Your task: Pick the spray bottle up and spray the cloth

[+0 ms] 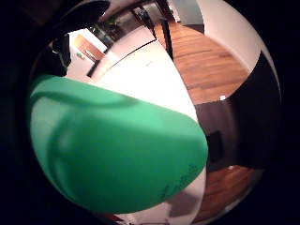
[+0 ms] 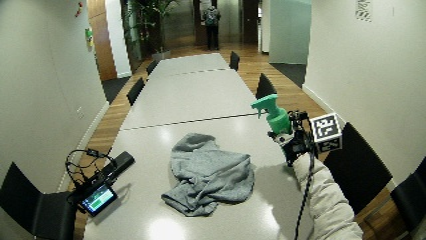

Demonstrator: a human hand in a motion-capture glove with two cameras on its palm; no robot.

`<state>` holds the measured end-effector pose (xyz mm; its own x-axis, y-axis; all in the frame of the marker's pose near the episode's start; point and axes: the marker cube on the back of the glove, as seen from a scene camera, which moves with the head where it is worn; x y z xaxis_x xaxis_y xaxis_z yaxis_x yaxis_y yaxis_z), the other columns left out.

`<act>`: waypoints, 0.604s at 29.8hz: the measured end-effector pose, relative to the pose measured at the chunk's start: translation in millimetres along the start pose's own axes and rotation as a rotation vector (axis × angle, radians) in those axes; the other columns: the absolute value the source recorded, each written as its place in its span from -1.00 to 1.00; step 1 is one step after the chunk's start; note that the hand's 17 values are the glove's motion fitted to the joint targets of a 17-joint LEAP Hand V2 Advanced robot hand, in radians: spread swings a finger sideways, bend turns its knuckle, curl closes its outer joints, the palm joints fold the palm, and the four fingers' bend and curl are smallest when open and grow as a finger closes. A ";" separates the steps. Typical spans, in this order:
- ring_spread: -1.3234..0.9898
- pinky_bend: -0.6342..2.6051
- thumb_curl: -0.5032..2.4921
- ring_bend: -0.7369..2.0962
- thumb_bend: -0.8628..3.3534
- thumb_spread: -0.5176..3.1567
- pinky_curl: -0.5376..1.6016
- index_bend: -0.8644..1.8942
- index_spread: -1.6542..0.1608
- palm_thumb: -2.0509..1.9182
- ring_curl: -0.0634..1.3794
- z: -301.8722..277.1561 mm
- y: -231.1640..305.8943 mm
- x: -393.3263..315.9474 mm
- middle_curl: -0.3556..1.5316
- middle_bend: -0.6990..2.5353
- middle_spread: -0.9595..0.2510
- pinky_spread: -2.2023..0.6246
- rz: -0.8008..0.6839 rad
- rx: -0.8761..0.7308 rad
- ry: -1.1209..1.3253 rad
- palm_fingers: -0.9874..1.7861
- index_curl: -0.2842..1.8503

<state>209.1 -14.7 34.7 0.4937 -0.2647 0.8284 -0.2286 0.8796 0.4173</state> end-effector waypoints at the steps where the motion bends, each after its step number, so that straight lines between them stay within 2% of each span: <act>1: 0.04 -0.37 -0.31 -0.09 -0.54 -0.43 -0.17 -0.26 0.48 0.60 -0.37 -4.9 -2.8 -12.3 -0.20 -0.29 0.45 0.46 -0.036 -0.006 0.089 0.37 -0.42; 5: 0.04 -0.38 -0.30 -0.11 -0.55 -0.45 -0.16 -0.27 0.49 0.61 -0.36 -18.8 -12.3 -57.9 -0.19 -0.30 0.45 0.46 -0.157 -0.019 0.383 0.38 -0.41; 10: 0.04 -0.38 -0.29 -0.13 -0.57 -0.46 -0.15 -0.27 0.49 0.62 -0.35 -13.0 -18.2 -89.4 -0.18 -0.31 0.45 0.45 -0.259 -0.036 0.586 0.39 -0.41; 14: 0.04 -0.39 -0.28 -0.14 -0.58 -0.47 -0.15 -0.27 0.50 0.63 -0.34 -9.0 -20.2 -96.7 -0.17 -0.32 0.46 0.45 -0.284 -0.036 0.662 0.40 -0.41; 18: 0.04 -0.40 -0.27 -0.15 -0.59 -0.48 -0.14 -0.28 0.50 0.64 -0.34 -5.5 -19.3 -96.2 -0.16 -0.33 0.46 0.45 -0.268 -0.043 0.635 0.41 -0.41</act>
<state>170.6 -4.1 -55.2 0.9274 -0.2040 0.3135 -0.0026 0.8346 0.5508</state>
